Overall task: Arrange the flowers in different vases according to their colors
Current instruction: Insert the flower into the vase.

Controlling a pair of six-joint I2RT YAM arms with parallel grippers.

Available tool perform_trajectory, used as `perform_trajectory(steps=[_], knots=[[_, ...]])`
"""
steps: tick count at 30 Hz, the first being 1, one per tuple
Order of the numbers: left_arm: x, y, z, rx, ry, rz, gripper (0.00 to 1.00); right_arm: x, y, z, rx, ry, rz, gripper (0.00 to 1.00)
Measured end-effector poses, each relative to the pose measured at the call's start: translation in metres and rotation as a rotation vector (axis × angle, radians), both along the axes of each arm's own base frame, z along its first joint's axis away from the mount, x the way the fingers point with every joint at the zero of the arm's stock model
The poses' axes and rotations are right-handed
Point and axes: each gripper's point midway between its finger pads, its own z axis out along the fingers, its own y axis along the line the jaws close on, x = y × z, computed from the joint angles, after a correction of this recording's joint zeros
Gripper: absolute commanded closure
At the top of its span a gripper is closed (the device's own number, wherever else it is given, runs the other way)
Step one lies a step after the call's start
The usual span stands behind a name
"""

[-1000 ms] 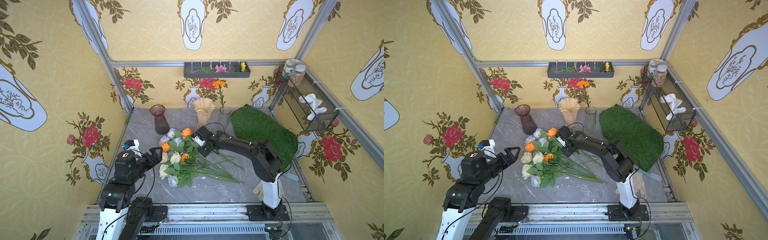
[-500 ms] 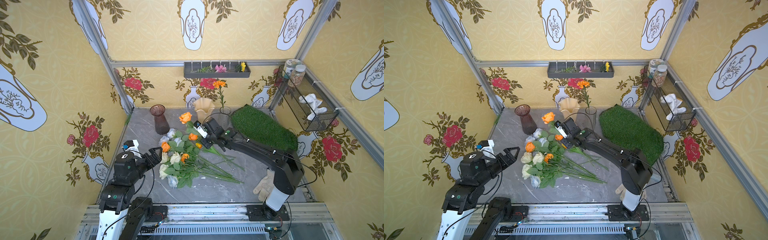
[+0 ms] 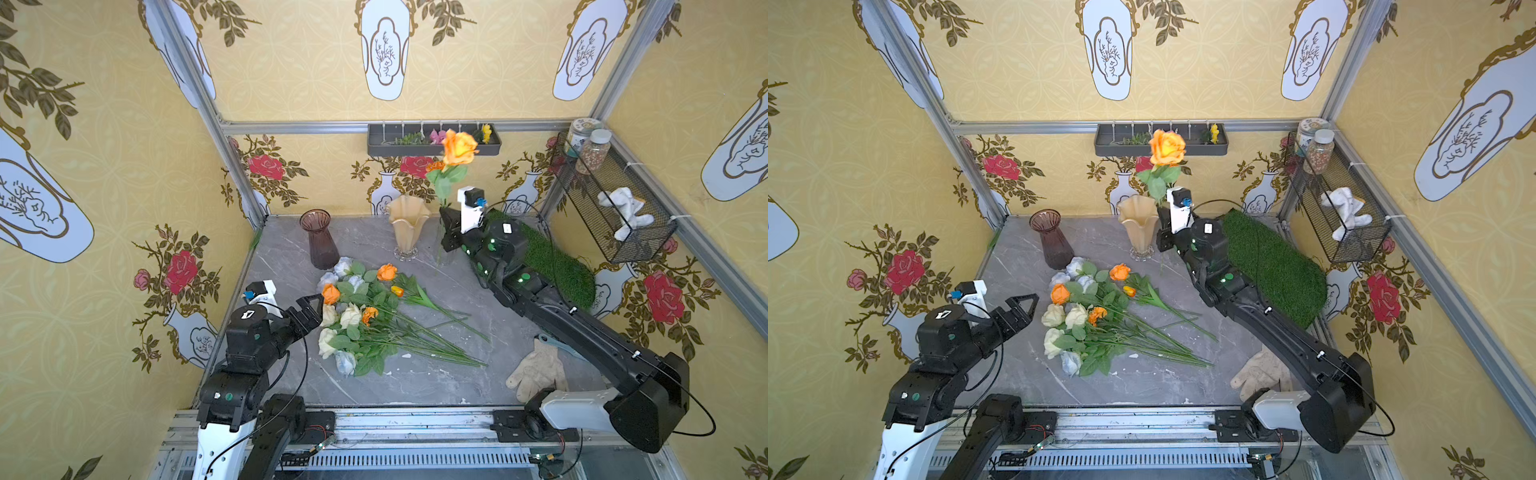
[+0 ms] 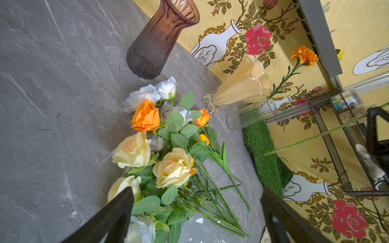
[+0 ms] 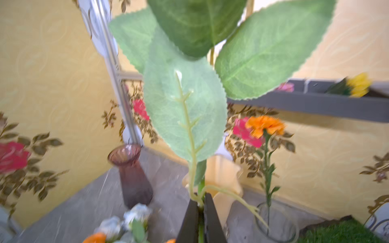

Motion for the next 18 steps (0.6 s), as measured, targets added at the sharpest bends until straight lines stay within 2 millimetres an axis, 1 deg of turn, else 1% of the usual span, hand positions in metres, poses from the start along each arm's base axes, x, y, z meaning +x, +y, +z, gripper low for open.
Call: perform_trajectory(steps=[1, 3, 6, 8, 10, 13, 15, 18], knots=[[0.000, 0.000, 0.000, 0.000, 0.000, 0.000, 0.04, 0.006, -0.009, 0.012, 0.026, -0.034, -0.026, 1.00], [0.000, 0.000, 0.000, 0.000, 0.000, 0.000, 0.04, 0.019, -0.029, 0.029, 0.071, -0.079, -0.090, 1.00], [0.000, 0.000, 0.000, 0.000, -0.002, 0.000, 0.04, 0.036, -0.053, 0.048, 0.115, -0.138, -0.167, 1.00], [0.000, 0.000, 0.001, 0.000, -0.003, 0.000, 0.04, 0.046, -0.066, 0.056, 0.149, -0.165, -0.198, 1.00], [0.000, 0.000, 0.001, 0.000, -0.003, 0.000, 0.04, 0.058, -0.079, 0.057, 0.163, -0.183, -0.247, 1.00], [-0.001, 0.000, 0.001, 0.000, -0.005, 0.000, 0.04, 0.076, -0.090, 0.055, 0.169, -0.191, -0.279, 1.00], [-0.001, 0.000, 0.001, 0.000, -0.004, -0.003, 0.04, 0.087, -0.095, 0.052, 0.176, -0.197, -0.296, 1.00], [-0.001, -0.001, 0.001, 0.000, -0.004, -0.004, 0.04, 0.104, -0.100, 0.043, 0.175, -0.192, -0.314, 1.00]])
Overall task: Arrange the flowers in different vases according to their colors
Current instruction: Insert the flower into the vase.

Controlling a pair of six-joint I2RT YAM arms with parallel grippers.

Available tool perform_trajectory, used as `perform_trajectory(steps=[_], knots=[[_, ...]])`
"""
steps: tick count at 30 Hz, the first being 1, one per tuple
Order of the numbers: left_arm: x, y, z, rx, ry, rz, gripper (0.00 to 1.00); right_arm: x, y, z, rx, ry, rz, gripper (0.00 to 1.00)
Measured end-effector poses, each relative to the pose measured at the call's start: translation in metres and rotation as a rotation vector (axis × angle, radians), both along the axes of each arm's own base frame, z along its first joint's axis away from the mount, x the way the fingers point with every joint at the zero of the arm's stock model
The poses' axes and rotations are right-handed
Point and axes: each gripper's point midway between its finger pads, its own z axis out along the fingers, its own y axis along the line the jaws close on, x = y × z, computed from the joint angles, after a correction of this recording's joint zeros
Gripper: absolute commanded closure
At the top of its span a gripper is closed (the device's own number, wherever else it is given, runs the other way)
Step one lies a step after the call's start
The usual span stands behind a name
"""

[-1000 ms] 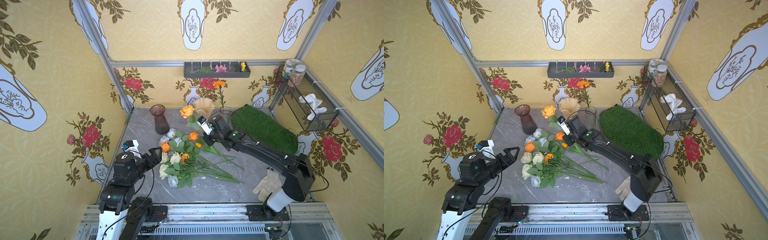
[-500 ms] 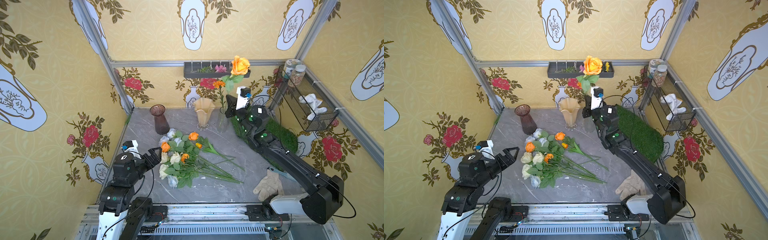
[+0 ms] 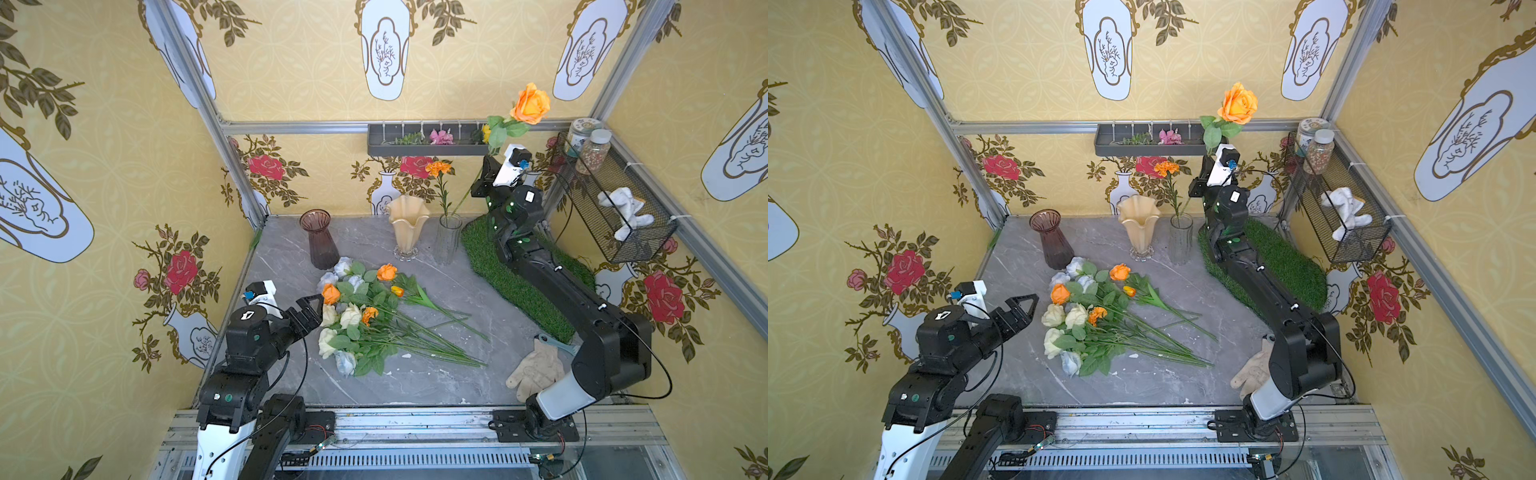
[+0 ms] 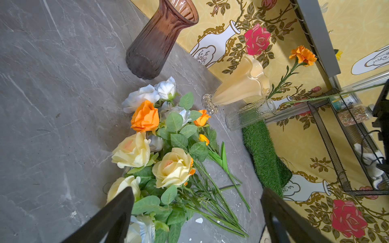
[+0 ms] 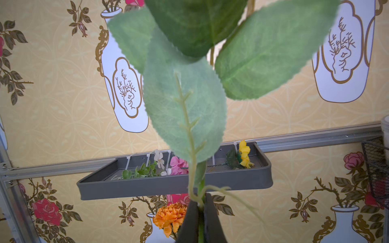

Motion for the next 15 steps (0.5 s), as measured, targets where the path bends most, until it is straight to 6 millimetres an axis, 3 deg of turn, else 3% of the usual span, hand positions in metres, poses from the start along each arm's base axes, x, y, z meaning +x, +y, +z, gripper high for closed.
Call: perform_trajectory(steps=[7, 15], knots=[[0.001, 0.000, -0.001, 0.001, 0.006, -0.001, 0.04, 0.027, -0.009, -0.038, 0.002, 0.047, -0.025, 1.00], [0.002, -0.001, -0.003, 0.002, 0.015, -0.001, 0.04, 0.043, -0.003, -0.117, -0.009, 0.186, -0.015, 1.00]])
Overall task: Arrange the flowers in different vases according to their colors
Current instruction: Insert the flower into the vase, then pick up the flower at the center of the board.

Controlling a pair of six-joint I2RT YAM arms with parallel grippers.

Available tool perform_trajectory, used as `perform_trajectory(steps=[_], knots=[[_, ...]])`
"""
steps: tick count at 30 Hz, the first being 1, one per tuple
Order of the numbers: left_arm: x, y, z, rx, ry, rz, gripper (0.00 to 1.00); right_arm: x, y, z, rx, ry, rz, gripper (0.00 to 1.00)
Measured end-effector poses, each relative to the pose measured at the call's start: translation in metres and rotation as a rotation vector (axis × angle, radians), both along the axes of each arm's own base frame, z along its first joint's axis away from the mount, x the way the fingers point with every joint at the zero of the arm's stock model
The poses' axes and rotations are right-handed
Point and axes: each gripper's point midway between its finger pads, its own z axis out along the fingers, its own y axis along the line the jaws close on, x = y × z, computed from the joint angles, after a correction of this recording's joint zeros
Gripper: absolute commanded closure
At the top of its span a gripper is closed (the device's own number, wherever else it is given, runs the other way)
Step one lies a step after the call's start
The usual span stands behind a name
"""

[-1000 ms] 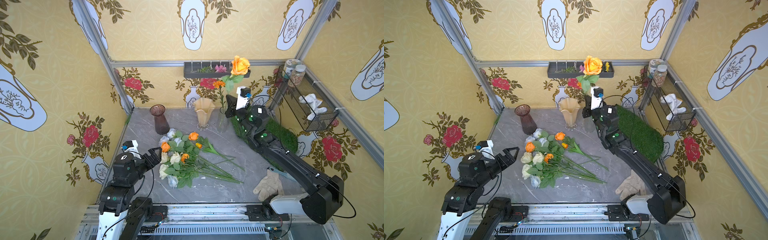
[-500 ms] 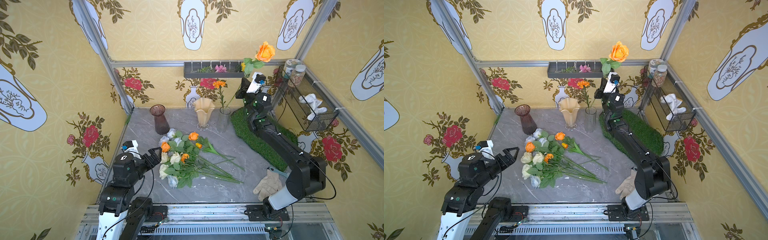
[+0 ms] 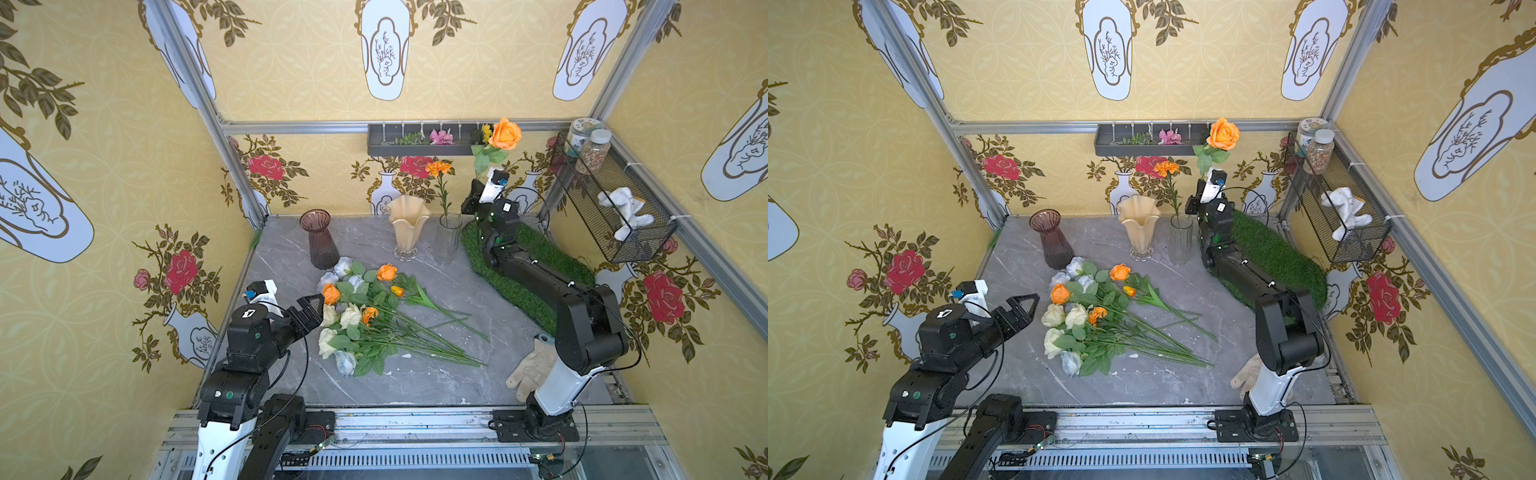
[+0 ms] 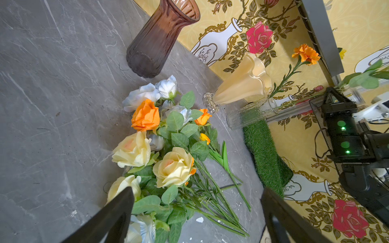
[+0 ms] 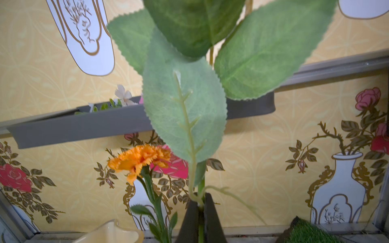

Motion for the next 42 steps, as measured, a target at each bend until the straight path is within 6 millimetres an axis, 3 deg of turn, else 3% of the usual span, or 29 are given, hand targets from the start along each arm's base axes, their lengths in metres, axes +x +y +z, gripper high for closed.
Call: perform_trajectory(steps=[2, 5, 7, 11, 18, 29, 35, 42], knots=[[0.000, 0.000, 0.000, 0.000, 0.002, 0.000, 0.04, 0.002, 0.001, -0.015, 0.009, 0.030, 0.003, 0.75], [0.001, 0.000, -0.001, 0.001, 0.004, 0.000, 0.04, 0.003, 0.003, -0.031, 0.009, 0.062, 0.004, 0.56], [0.001, 0.000, -0.001, 0.001, 0.006, 0.000, 0.04, 0.003, 0.004, -0.039, 0.022, 0.079, 0.006, 0.34], [0.001, 0.000, -0.001, 0.001, 0.006, 0.000, 0.04, -0.002, 0.003, -0.038, 0.015, 0.099, 0.000, 0.20], [-0.001, 0.000, 0.004, -0.003, -0.020, -0.001, 0.04, -0.022, 0.003, -0.008, 0.003, 0.179, 0.012, 0.15], [-0.007, -0.003, 0.010, -0.008, -0.057, -0.018, 0.03, -0.118, 0.040, 0.001, -0.039, 0.397, 0.163, 0.15], [-0.008, -0.005, 0.010, -0.009, -0.059, -0.029, 0.03, -0.174, 0.069, -0.031, -0.107, 0.563, 0.286, 0.20], [-0.006, -0.007, 0.007, -0.010, -0.047, -0.038, 0.04, -0.232, 0.116, -0.117, -0.252, 0.857, 0.465, 0.30]])
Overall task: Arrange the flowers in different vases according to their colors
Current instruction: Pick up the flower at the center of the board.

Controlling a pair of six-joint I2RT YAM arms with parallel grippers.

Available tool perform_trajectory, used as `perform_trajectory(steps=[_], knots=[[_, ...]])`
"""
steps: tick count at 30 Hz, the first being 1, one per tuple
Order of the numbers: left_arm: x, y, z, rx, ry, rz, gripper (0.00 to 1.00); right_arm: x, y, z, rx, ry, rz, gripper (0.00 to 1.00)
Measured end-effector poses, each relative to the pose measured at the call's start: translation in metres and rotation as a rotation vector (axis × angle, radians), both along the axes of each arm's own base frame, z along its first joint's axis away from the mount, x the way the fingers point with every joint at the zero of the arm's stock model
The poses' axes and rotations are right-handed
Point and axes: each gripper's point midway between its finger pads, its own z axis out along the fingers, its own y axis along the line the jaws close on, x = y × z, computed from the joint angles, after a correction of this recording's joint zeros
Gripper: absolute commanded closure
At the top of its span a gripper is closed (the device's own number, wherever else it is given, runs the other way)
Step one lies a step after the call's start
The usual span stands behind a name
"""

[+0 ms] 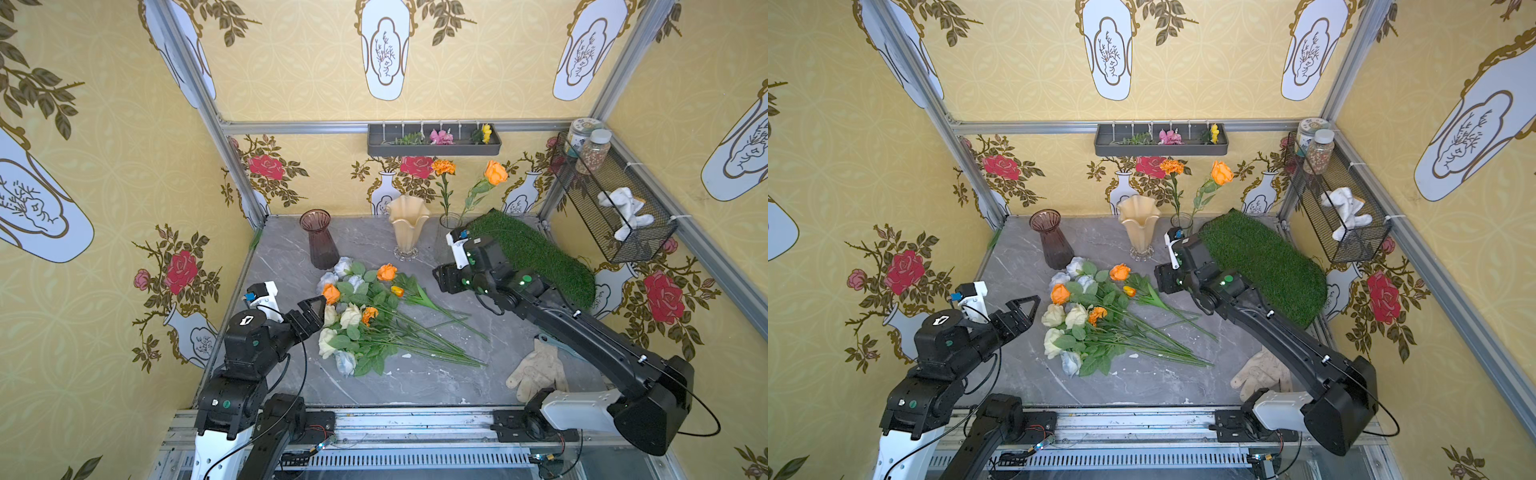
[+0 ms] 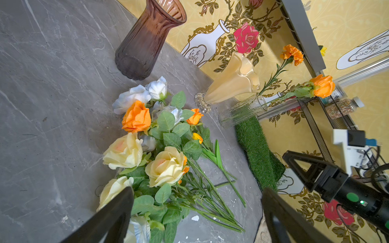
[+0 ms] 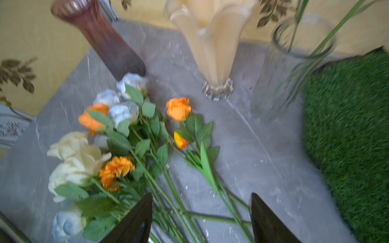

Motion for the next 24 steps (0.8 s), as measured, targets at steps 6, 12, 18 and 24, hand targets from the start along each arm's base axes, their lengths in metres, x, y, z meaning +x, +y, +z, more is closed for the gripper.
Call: perform_trajectory(steps=[6, 12, 18, 24], knots=[[0.003, -0.001, -0.004, 0.003, 0.019, -0.002, 0.04, -0.022, 0.021, -0.063, -0.082, 0.156, 0.093, 0.46], [0.005, -0.001, -0.007, 0.006, 0.038, -0.002, 0.04, -0.020, 0.045, -0.121, -0.106, 0.300, 0.153, 0.62], [0.008, -0.001, -0.012, 0.010, 0.060, -0.001, 0.00, -0.009, 0.070, -0.144, -0.130, 0.339, 0.209, 0.60], [0.010, 0.000, -0.013, 0.014, 0.067, 0.006, 0.00, -0.014, 0.100, -0.161, -0.178, 0.323, 0.319, 0.60]])
